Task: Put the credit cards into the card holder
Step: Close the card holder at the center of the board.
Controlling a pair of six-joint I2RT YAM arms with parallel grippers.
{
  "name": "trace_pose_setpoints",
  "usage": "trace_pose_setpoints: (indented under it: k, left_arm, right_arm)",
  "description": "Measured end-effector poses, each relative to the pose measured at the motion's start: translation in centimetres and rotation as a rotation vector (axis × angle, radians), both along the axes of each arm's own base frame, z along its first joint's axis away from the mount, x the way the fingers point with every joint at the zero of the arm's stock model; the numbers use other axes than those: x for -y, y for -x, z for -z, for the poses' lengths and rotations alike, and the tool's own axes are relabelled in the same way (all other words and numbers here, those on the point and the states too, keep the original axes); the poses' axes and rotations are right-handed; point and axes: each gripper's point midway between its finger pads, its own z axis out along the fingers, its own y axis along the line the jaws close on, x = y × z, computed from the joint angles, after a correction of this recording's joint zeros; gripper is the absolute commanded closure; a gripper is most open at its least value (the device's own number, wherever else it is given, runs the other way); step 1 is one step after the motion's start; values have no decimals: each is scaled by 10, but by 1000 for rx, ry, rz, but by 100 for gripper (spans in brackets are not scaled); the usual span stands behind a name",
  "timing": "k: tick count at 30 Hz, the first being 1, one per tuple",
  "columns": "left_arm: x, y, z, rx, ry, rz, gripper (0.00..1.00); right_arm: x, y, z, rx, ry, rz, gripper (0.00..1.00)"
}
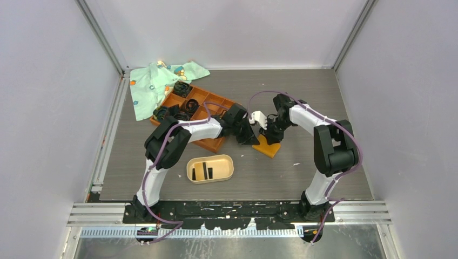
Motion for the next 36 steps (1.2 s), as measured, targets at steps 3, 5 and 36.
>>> trace_pose_setpoints:
  k: [3,5,36]
  left_arm:
    - [0,0,0,0,1,0,97]
    - [0,0,0,0,1,0,97]
    - [-14,1,5,-42,13,-6,97]
  right_arm:
    - [0,0,0,-7,19,0,79]
    - [0,0,1,-12,33,-3,79]
    - [-2,1,5,-51,179,22,82]
